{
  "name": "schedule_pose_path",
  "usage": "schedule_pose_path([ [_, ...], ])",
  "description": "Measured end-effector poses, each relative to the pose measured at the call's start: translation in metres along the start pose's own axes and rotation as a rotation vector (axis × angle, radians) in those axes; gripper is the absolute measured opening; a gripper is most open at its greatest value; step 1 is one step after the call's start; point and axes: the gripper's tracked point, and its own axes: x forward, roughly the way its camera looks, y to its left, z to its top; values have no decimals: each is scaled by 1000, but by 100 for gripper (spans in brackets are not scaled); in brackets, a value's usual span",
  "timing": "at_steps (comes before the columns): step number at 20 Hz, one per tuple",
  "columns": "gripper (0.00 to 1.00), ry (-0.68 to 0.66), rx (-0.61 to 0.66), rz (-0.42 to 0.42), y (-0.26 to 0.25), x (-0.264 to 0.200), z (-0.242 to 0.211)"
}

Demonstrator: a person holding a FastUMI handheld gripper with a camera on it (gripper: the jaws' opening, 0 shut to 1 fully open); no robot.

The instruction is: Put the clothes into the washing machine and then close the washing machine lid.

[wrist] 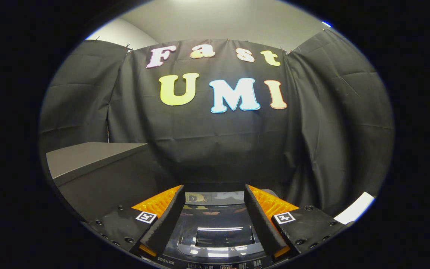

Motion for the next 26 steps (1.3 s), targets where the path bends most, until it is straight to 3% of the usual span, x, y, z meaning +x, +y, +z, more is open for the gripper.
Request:
schedule_pose_path([
  [13,97,-177,-6,13,35,-92,98],
  [26,97,-241,14,-40,26,-163,115],
])
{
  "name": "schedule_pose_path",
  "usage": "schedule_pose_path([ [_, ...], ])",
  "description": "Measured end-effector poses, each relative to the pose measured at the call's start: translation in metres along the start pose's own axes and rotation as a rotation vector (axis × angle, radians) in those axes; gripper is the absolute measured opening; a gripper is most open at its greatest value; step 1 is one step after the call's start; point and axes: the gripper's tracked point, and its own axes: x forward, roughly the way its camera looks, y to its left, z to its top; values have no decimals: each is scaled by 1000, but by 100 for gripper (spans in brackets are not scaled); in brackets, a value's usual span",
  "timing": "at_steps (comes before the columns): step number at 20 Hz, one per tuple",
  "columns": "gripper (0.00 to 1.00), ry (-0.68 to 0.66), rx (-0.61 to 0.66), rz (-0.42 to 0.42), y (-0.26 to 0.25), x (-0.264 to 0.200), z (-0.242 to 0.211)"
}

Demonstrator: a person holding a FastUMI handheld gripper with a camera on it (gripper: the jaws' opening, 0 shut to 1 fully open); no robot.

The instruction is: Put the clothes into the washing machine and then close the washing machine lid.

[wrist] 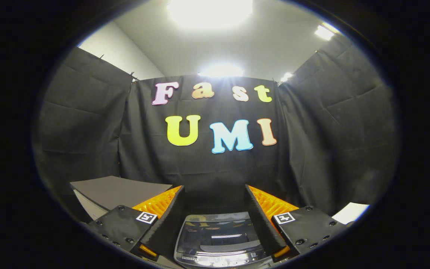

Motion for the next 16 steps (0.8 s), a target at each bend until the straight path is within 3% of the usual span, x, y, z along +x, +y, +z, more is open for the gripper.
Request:
schedule_pose_path([
  [16,97,-15,-6,4,7,-14,10],
])
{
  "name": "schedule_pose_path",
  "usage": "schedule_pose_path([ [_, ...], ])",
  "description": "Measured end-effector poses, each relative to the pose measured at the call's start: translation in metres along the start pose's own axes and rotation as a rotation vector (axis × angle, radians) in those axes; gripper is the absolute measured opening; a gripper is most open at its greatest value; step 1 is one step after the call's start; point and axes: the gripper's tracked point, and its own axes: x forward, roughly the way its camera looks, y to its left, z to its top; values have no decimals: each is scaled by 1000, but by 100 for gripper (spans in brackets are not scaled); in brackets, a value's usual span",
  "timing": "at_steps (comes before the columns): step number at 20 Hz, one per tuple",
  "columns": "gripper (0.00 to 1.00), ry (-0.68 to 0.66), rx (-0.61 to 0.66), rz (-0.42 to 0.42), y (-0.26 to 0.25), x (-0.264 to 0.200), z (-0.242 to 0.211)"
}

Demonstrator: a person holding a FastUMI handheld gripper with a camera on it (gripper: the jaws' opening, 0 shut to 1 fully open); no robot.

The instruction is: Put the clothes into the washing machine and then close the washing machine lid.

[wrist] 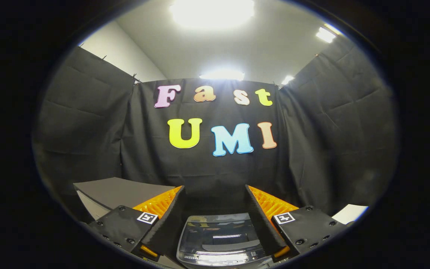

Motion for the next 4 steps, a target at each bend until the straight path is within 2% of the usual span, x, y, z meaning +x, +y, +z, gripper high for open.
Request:
schedule_pose_path([
  [4,97,-9,1,-1,0,-1,2],
])
